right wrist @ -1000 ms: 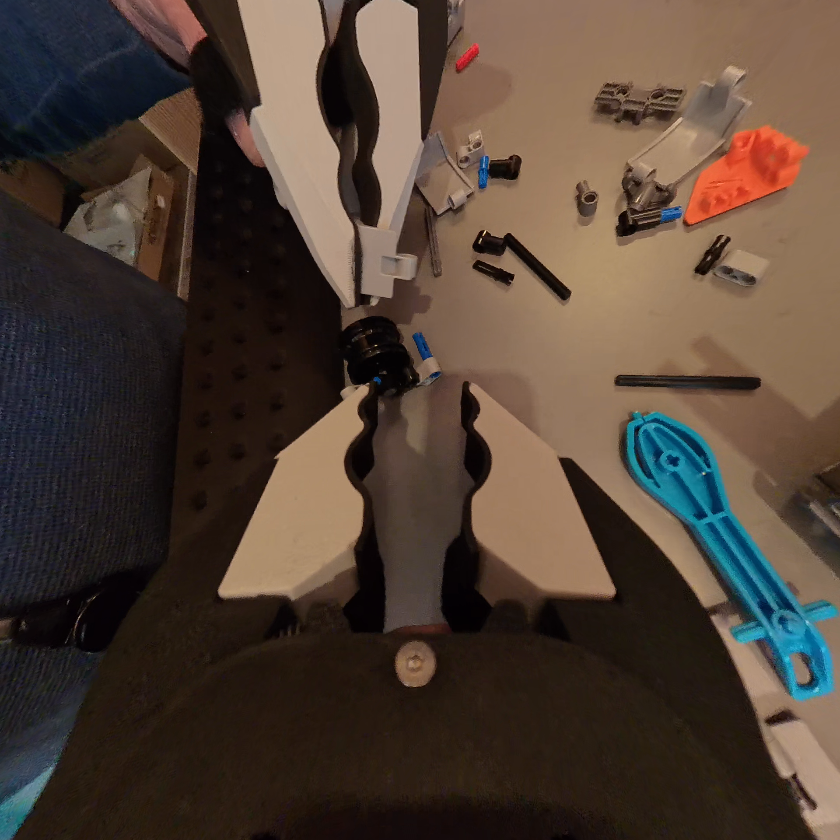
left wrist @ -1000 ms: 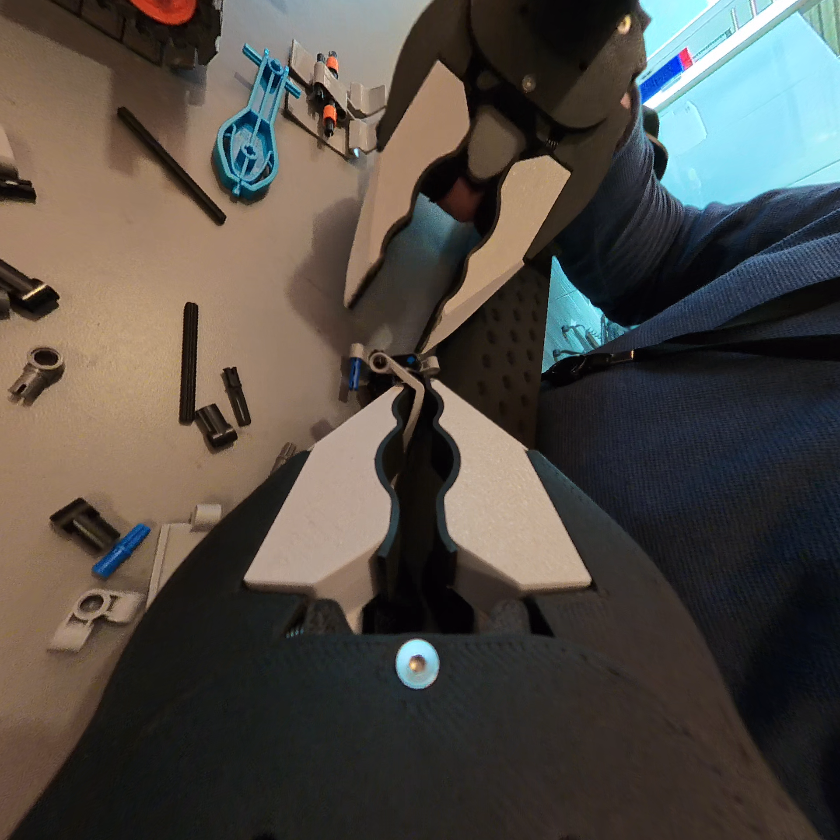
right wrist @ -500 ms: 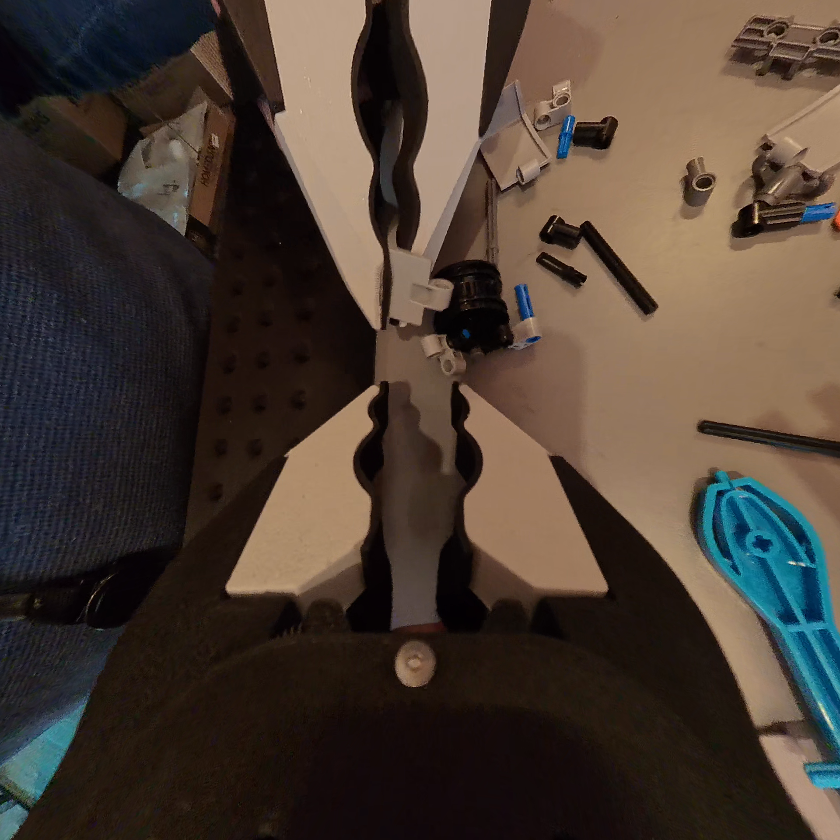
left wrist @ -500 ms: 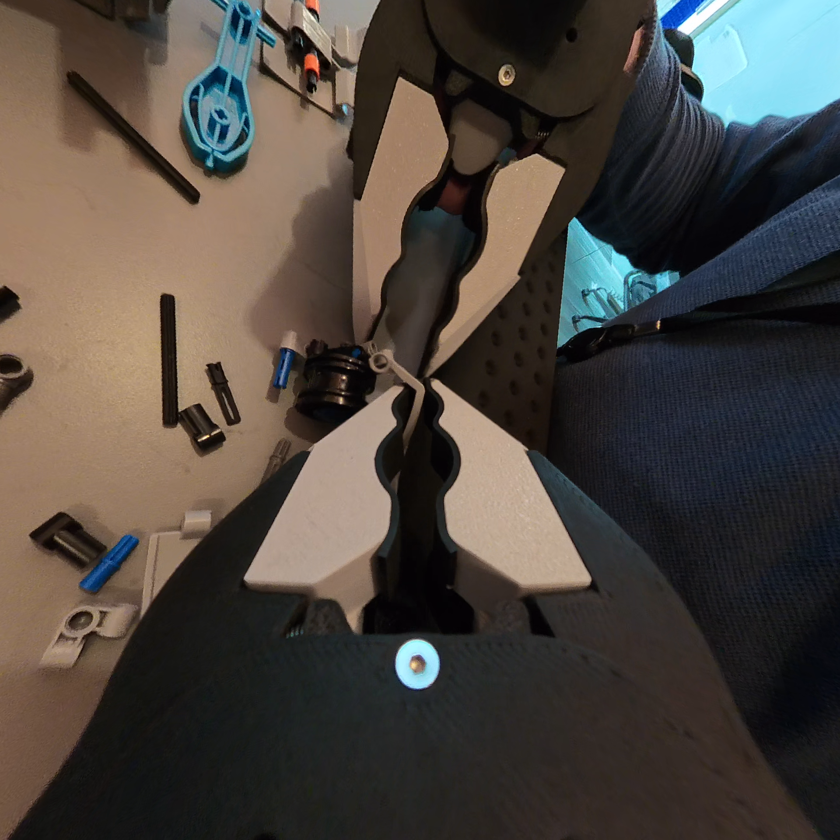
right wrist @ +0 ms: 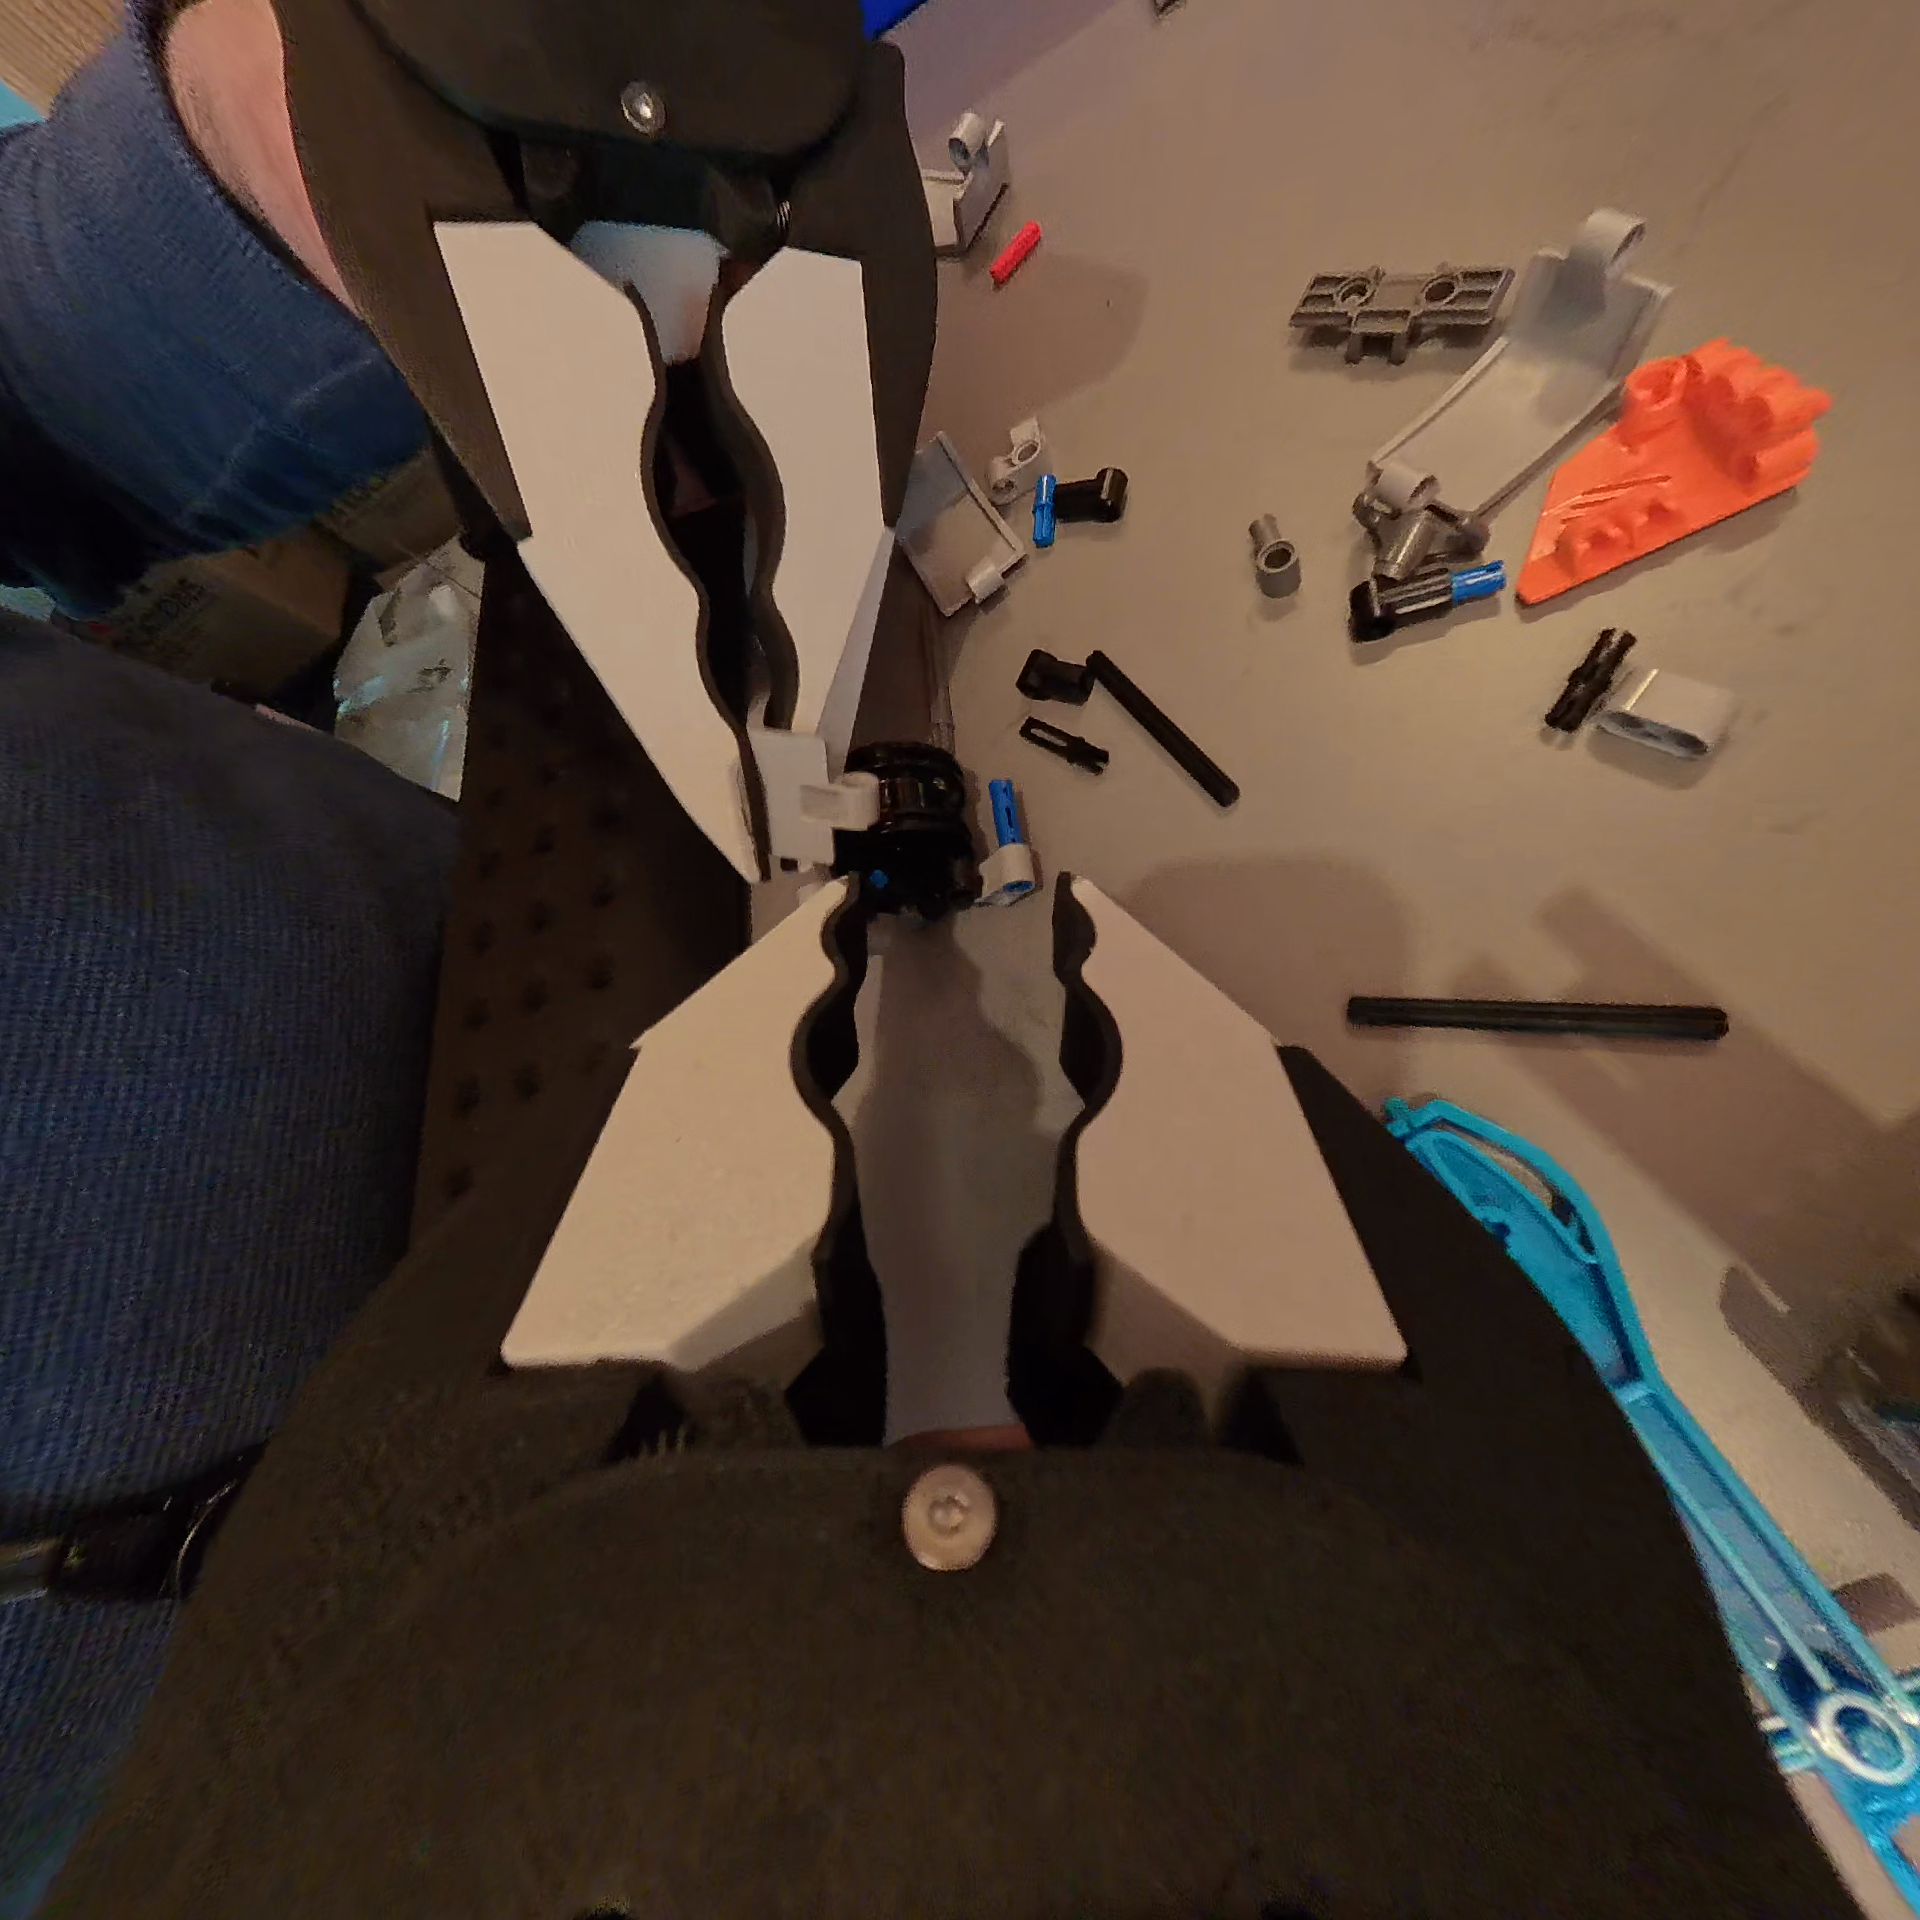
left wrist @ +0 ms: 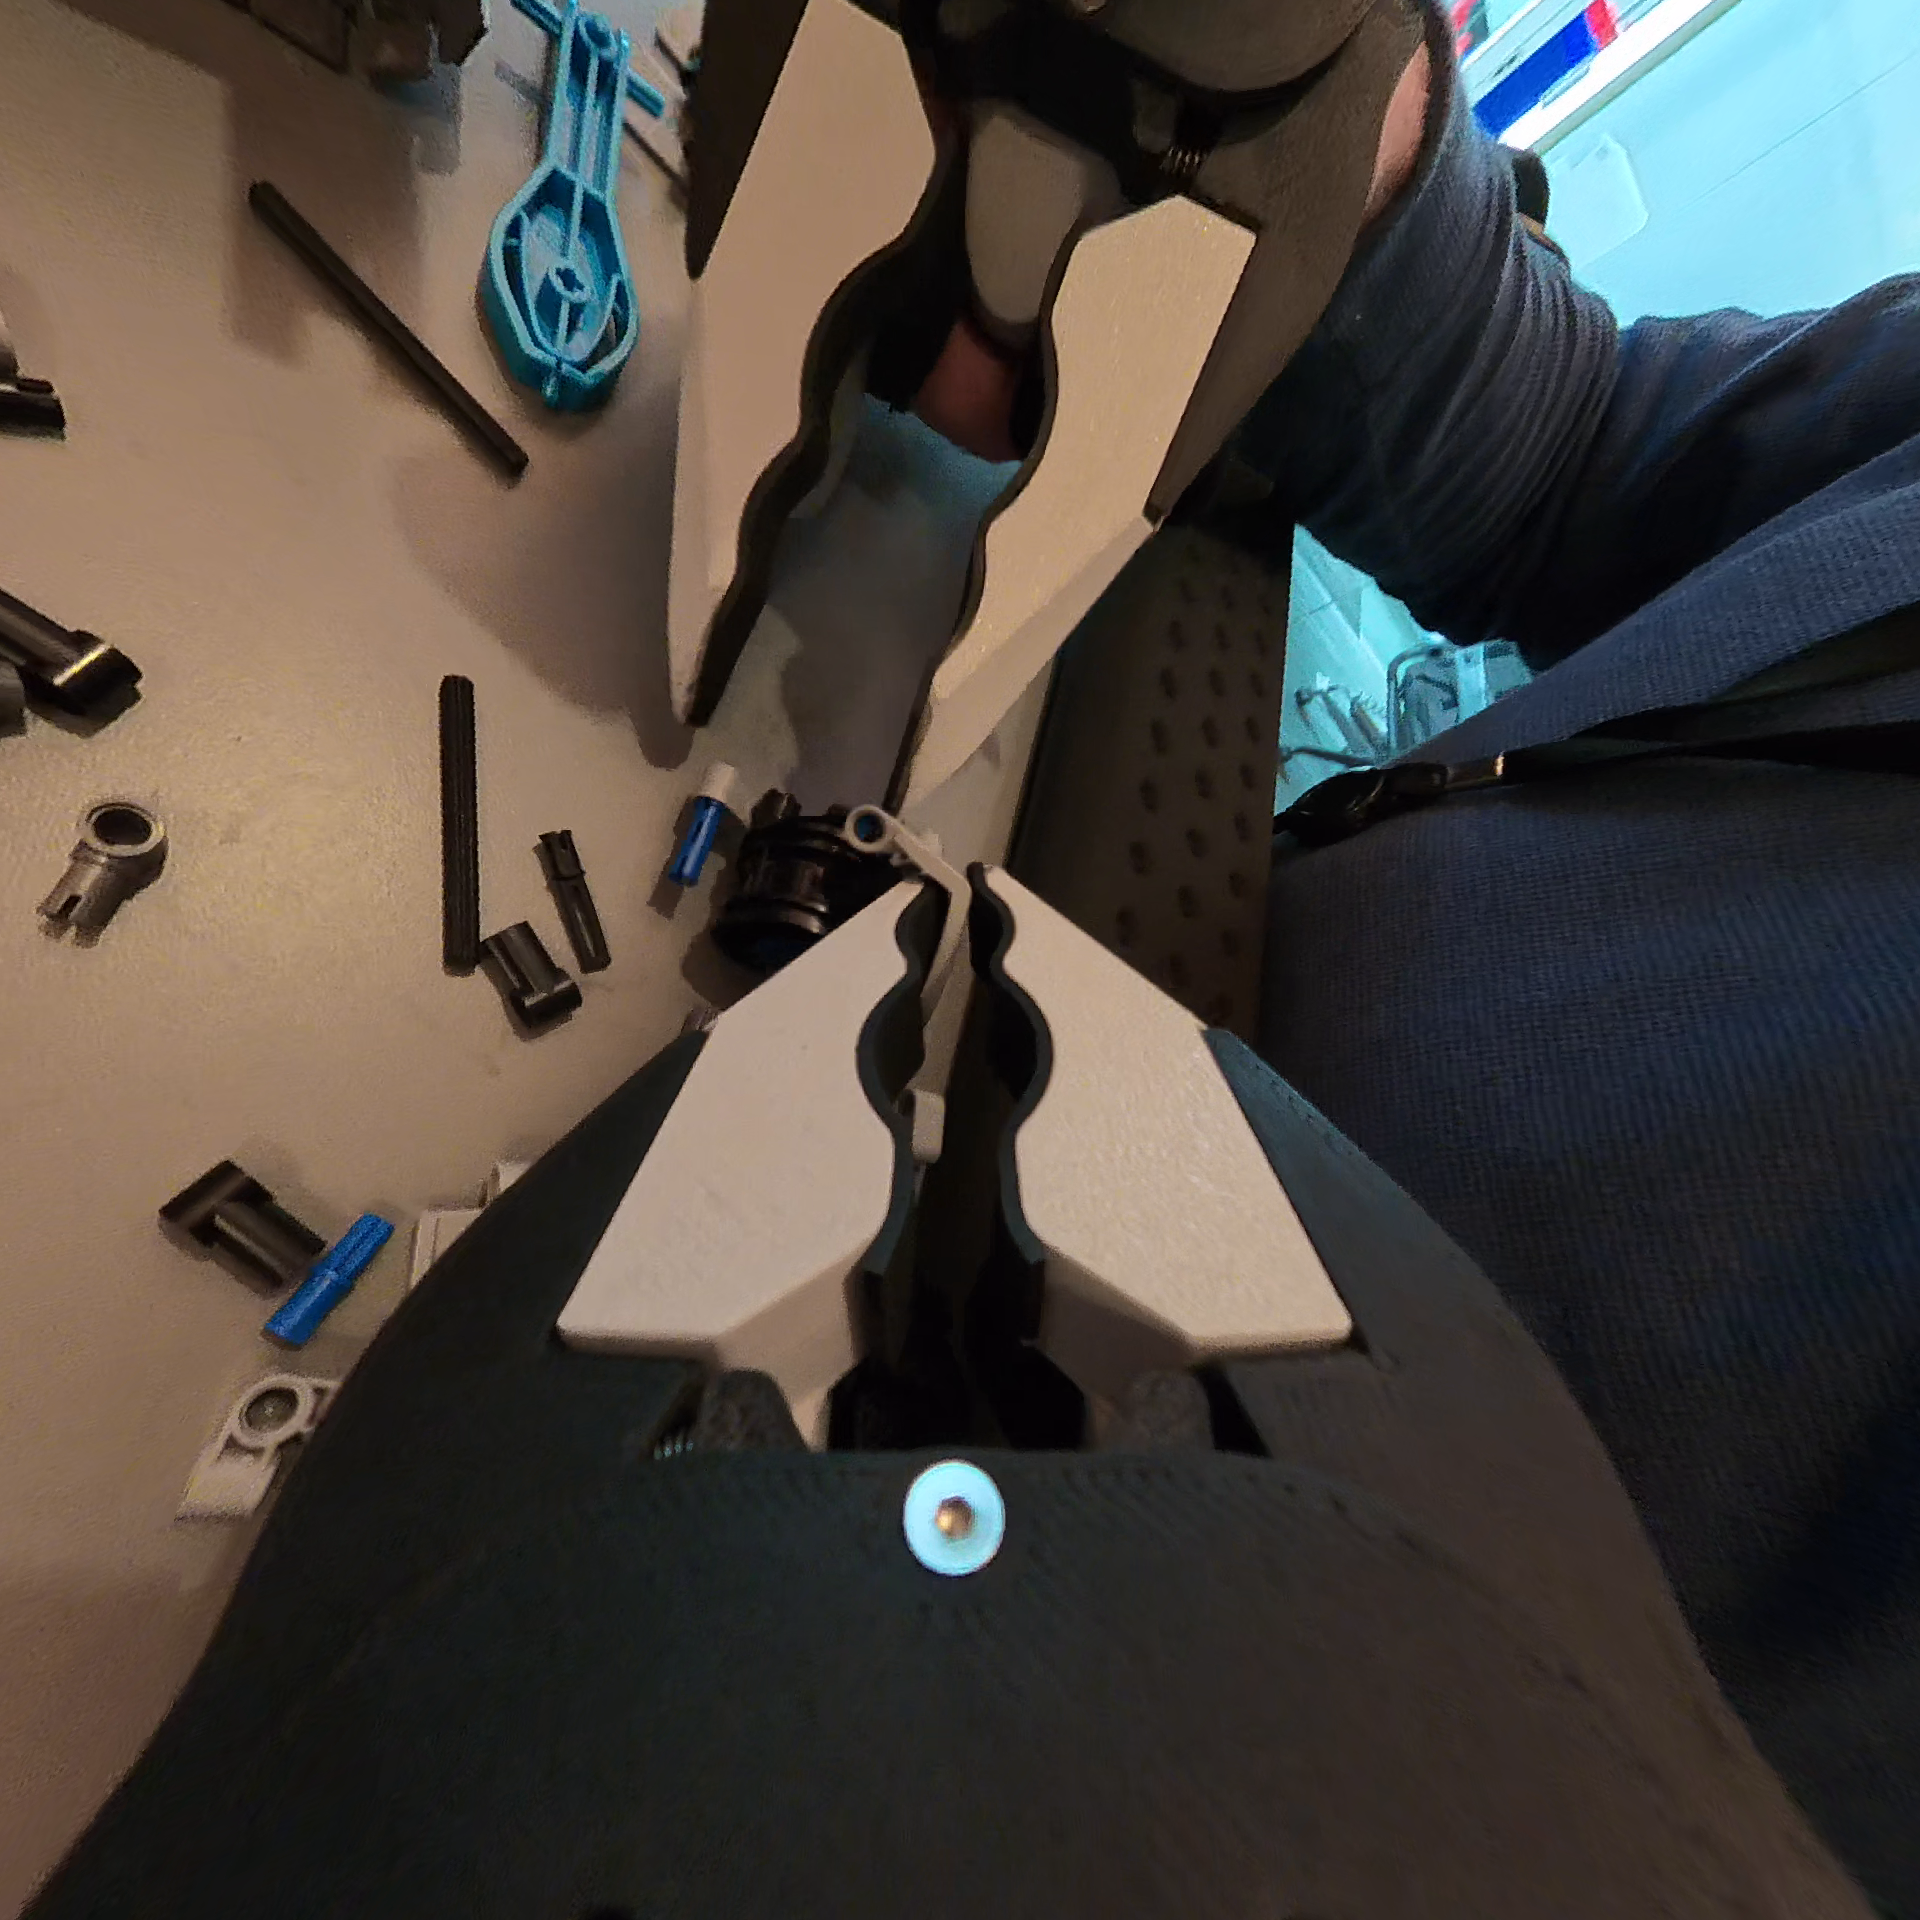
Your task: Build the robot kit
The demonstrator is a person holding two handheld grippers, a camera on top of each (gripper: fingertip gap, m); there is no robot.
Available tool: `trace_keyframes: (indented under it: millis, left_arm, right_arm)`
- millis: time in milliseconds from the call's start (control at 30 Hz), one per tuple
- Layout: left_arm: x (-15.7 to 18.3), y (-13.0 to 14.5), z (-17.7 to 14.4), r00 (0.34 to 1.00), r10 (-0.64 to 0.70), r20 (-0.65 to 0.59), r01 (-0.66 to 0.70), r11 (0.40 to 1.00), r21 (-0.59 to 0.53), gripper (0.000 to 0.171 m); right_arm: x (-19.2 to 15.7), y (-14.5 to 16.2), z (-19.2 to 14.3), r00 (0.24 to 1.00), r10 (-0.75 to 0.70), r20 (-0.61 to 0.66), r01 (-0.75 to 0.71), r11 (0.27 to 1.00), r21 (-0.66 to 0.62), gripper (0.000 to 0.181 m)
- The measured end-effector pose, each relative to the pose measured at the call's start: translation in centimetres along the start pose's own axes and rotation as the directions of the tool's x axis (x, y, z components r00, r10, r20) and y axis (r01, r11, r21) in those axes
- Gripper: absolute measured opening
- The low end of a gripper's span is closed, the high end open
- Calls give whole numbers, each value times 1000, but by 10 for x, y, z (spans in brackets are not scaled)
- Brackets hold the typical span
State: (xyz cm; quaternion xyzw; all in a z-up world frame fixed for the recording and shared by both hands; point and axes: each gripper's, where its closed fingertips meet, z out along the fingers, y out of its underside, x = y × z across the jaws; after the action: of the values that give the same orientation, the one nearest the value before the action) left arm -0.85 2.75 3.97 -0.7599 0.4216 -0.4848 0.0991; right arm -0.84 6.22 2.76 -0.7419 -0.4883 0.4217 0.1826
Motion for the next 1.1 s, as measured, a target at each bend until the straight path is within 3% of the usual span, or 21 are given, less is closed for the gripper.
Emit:
trace_keyframes:
  millis: [367,500,633,900,1100]
  left_arm:
    - [5,5,4,998,40,-38,-42,998,-39,2]
    - [9,1,-5,997,32,-72,-31,999,9,2]
    - [9,-8,-15,996,-13,-90,21,996,92,1]
    - [7,-24,-26,966,-141,-218,186,961,203,1]
    - [12,-44,-35,931,-144,-336,251,919,303,1]
  right_arm:
    - [-4,7,7,995,-90,-38,89,996,-30,32]
    - [-10,5,9,989,-142,-50,142,990,-7,32]
    - [-11,-1,5,956,-249,-157,252,968,3,32]
    - [-9,-13,-3,782,-468,-411,496,867,-45,32]
    - [-11,-29,-17,673,-501,-545,582,813,-29,31]
